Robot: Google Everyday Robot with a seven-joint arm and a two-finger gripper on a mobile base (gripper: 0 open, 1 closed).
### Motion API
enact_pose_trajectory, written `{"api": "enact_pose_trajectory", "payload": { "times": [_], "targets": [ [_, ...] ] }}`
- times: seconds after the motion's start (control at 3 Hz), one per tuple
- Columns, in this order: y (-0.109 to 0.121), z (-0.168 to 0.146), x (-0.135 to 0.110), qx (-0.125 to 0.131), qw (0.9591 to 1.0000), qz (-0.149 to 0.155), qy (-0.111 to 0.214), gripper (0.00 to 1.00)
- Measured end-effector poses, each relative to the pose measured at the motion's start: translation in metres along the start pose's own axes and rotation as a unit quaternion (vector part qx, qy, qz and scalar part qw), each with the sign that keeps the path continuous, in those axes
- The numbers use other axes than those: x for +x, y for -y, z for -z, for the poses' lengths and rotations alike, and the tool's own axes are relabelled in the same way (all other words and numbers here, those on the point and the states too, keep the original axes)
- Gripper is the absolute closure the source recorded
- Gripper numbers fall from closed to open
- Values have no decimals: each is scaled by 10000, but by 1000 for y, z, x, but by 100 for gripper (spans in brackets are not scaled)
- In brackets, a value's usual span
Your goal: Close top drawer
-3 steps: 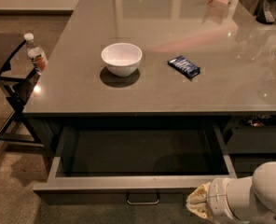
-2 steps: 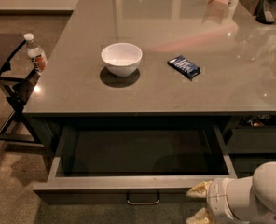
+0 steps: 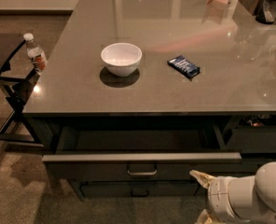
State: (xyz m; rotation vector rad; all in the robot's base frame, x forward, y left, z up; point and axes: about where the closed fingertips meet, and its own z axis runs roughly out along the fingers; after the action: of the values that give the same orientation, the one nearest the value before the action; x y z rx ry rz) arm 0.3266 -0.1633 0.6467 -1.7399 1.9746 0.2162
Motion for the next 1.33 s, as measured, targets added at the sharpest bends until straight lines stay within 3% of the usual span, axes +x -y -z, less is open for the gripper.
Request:
{"api": "enact_pose_trajectory", "payload": {
  "times": [0.67,1.0,1.33],
  "targets": [
    [75,-17,22,517,9981,-300,114,65],
    [128,-23,34,867,9953,-418,46,88],
    [133,-22,35,902,9950,-424,44,85]
  ]
}}
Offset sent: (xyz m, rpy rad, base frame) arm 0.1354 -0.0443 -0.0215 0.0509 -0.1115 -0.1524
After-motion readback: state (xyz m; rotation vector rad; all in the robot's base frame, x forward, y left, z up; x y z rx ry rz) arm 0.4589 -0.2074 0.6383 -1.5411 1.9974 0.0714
